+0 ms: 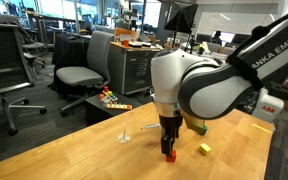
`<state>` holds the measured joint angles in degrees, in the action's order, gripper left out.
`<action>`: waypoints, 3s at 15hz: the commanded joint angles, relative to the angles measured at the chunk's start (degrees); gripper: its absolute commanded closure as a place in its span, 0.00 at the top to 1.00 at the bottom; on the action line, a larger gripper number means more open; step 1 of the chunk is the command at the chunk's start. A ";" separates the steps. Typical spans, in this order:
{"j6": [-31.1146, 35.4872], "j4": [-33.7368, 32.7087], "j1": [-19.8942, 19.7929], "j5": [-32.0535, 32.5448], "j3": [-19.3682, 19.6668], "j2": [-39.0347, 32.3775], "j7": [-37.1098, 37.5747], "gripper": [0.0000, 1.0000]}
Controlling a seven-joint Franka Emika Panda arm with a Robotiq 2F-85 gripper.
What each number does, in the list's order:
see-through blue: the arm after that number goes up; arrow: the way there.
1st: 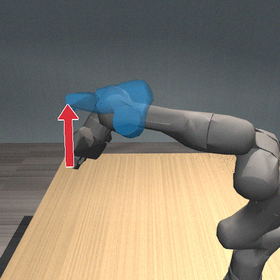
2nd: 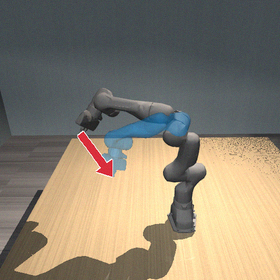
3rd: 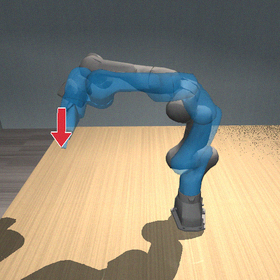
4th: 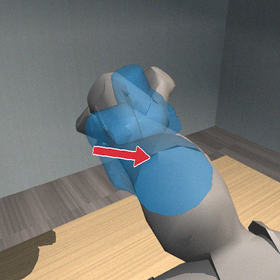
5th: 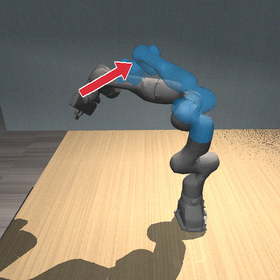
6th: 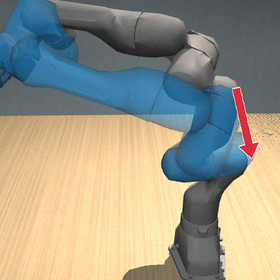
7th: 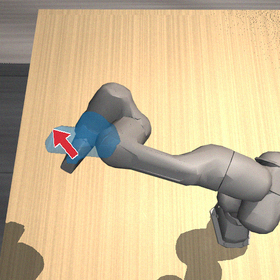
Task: Put the blocks in the cup
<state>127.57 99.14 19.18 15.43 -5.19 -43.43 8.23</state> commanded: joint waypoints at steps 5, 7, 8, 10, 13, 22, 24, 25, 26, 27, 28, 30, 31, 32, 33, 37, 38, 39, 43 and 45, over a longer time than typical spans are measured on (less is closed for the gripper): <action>-1.26 -1.89 -0.69 -4.41 -1.35 -0.80 -1.44 1.00; -0.83 -1.61 -0.41 -3.83 -0.88 -0.71 -1.12 0.98; -0.85 -1.55 -0.36 -3.70 -0.77 -0.70 -1.07 0.94; -0.81 -1.42 -0.13 -3.30 -0.35 -0.74 -0.64 1.00; -0.87 -1.69 -0.10 -3.04 -0.01 -1.11 -0.69 1.00; -0.86 -3.35 0.73 0.07 2.37 -4.09 0.11 1.00; -0.74 -3.71 0.83 0.49 2.27 -4.55 -0.12 1.00; -0.53 -3.80 0.96 0.69 2.30 -4.70 0.07 0.75; -0.30 -3.93 1.14 0.96 2.45 -4.85 0.38 0.74; -0.33 -4.07 1.17 1.00 2.45 -4.93 0.49 0.68; -0.32 -4.15 1.24 0.98 2.52 -4.94 0.73 0.58; -0.25 -4.14 1.29 0.93 2.62 -4.79 1.07 0.42; -0.14 -4.08 1.27 0.90 2.67 -4.66 1.28 0.35; -0.11 -4.08 1.25 0.87 2.72 -4.54 1.43 0.27; -0.11 -4.16 1.19 0.73 2.74 -4.45 1.62 0.20; 0.04 -3.97 0.93 0.20 2.79 -2.90 2.78 0.09; 0.29 -3.89 0.88 0.13 2.77 -2.27 3.08 0.09; 0.27 -3.70 0.85 0.09 2.74 -1.17 3.33 0.09; 0.18 -3.50 0.80 0.50 2.90 3.52 4.09 0.09; 0.18 -3.77 0.71 1.14 3.47 5.81 4.59 0.09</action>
<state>127.81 94.63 19.34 15.48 -2.96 -41.70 11.16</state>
